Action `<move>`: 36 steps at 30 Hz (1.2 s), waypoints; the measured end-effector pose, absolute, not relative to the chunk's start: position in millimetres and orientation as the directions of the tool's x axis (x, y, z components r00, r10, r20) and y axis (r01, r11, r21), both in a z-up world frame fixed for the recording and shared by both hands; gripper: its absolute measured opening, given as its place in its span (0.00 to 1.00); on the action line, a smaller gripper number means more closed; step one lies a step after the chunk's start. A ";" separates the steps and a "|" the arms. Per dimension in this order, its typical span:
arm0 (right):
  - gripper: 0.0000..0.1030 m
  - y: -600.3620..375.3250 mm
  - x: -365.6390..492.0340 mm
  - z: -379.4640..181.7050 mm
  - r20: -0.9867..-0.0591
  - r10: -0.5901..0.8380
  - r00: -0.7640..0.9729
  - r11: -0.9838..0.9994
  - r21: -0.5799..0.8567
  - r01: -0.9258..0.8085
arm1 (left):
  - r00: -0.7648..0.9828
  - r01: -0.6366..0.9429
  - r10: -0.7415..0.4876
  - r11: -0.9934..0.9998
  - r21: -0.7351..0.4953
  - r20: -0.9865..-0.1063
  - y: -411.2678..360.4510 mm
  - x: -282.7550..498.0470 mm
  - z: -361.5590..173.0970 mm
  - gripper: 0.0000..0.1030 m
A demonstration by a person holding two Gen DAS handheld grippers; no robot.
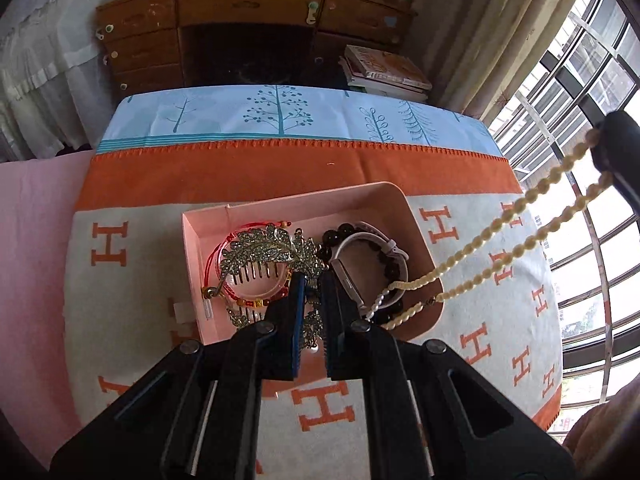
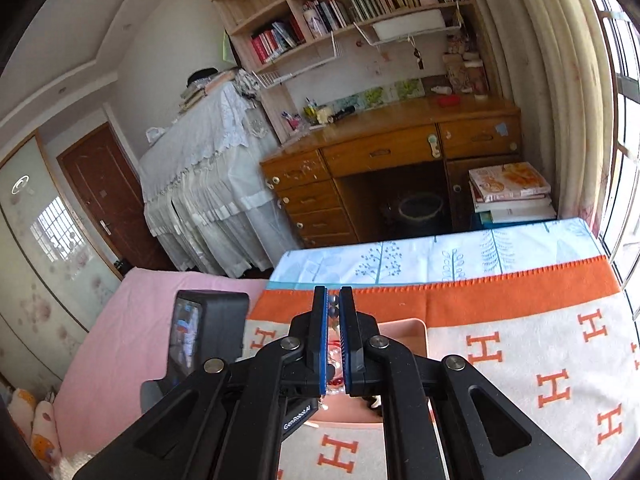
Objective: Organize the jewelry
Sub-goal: 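Lower the hair clip and pearl necklace into the pink tray and open both tools, then move the left tool toward the small flower charm while the right tool withdraws from the tray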
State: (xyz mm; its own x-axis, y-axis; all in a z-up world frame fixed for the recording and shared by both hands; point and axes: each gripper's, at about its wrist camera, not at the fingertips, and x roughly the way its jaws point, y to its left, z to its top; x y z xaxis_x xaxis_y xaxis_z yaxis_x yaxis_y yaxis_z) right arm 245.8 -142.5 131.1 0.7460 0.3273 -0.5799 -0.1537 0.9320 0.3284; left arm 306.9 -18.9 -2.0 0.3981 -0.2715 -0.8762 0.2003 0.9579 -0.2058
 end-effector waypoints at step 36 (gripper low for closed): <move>0.47 -189.3 72.5 56.2 -0.688 0.235 0.687 0.970 0.211 -0.121 | 0.442 0.320 -0.353 0.921 -0.222 -0.825 51.1 113.5 66.3 0.09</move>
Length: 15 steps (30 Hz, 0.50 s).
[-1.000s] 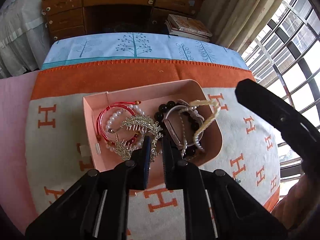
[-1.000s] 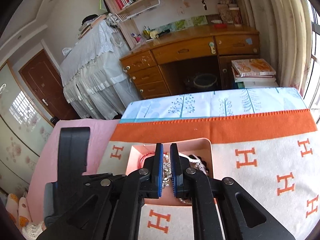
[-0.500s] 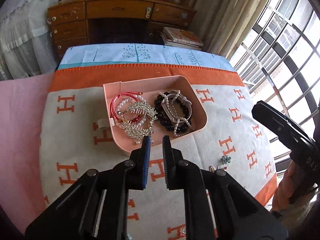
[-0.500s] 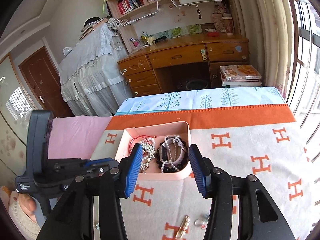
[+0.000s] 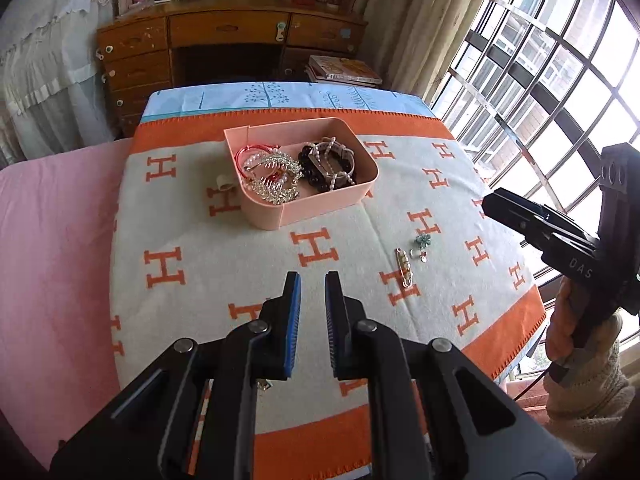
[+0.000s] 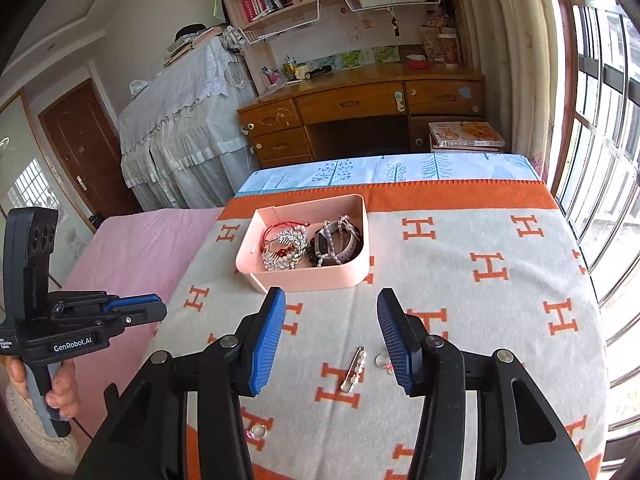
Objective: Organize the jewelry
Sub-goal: 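Move the left tool toward the small flower charm while the right tool withdraws from the tray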
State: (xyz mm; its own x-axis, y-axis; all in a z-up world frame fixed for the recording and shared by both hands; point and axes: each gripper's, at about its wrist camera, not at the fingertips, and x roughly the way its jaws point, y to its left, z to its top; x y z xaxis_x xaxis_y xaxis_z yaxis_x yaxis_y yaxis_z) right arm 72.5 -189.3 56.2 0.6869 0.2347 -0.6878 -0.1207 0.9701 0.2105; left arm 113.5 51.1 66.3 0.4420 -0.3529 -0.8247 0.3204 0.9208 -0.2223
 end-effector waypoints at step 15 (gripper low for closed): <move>0.47 -223.2 96.0 21.9 -0.802 0.221 0.555 0.966 0.258 -0.012 | 0.308 0.119 -0.260 0.965 -0.234 -0.915 94.8 91.4 -29.6 0.09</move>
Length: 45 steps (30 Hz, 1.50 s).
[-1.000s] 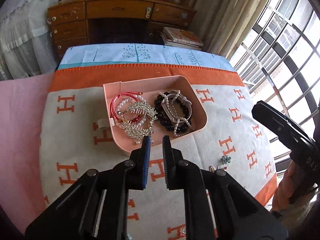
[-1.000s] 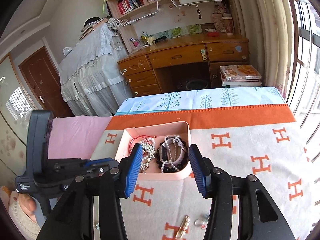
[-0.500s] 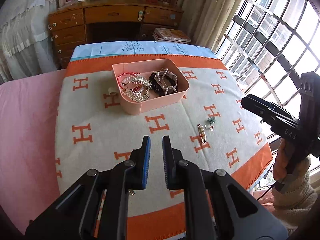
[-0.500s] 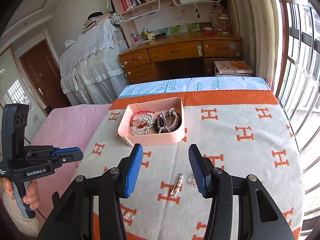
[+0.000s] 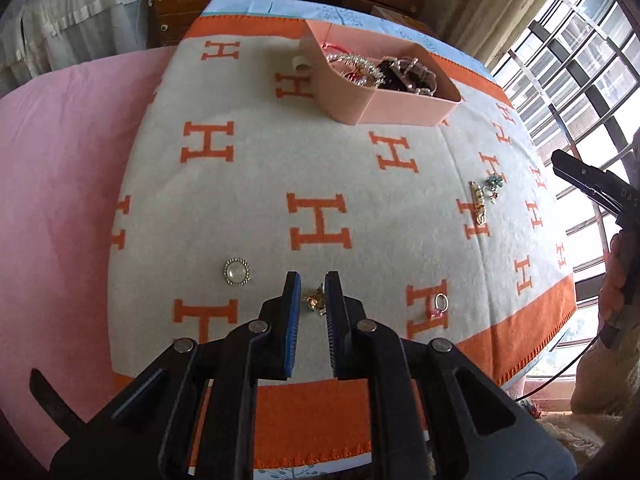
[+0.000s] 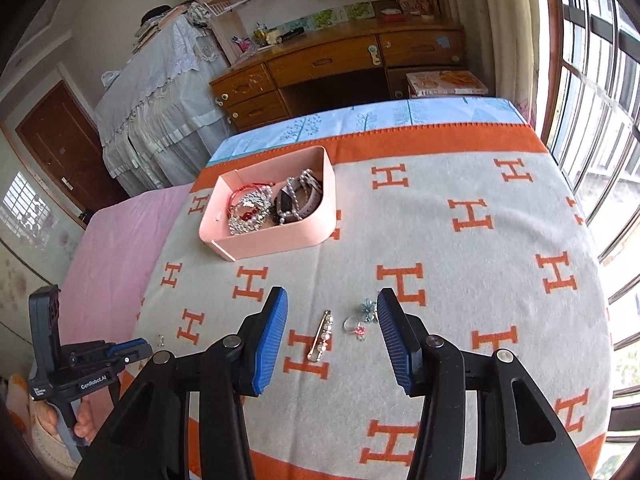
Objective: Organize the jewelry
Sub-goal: 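Move the left tool toward the small flower charm while the right tool withdraws from the tray, then grasp the gold flower charm with the left tool while the right tool grasps the blue flower charm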
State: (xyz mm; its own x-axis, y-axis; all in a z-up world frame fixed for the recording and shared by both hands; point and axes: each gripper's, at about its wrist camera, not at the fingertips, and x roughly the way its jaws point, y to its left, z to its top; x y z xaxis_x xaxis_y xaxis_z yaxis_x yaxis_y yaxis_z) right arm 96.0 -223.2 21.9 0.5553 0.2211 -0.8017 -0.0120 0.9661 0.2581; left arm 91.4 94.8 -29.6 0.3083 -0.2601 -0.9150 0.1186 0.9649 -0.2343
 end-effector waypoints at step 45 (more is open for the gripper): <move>0.14 -213.2 140.7 -50.4 -0.880 0.214 0.424 0.971 0.238 0.004 | 0.247 -0.087 -0.341 0.924 -0.371 -0.907 103.9 95.8 -52.1 0.43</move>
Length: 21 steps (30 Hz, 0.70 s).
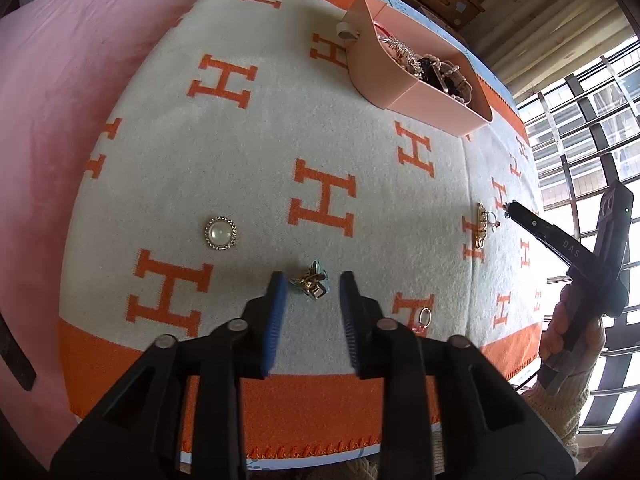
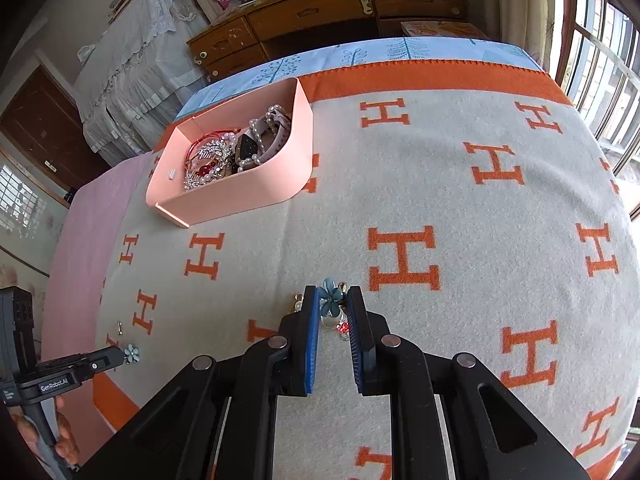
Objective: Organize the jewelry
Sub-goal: 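Grasp the gold flower charm with the left tool while the right tool grasps the blue flower charm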
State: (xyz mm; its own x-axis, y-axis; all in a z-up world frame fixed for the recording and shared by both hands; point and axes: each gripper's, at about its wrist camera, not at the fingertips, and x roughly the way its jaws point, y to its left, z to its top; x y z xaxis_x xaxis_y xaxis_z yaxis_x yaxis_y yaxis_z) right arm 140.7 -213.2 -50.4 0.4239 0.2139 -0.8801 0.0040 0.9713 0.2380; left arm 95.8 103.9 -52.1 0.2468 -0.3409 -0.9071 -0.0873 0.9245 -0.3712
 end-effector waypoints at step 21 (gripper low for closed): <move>0.14 -219.2 132.8 -51.4 -0.871 0.237 0.431 0.964 0.266 0.007 | 0.251 -0.010 -0.240 0.968 -0.250 -0.938 73.1 96.4 -62.5 0.21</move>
State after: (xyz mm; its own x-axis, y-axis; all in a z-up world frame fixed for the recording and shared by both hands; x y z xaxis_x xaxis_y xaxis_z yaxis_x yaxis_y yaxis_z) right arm 132.8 -219.2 -51.4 0.4310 0.2367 -0.8708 0.0075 0.9640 0.2658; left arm 96.4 73.1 -62.5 0.2508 -0.2399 -0.9378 -0.0100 0.9681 -0.2503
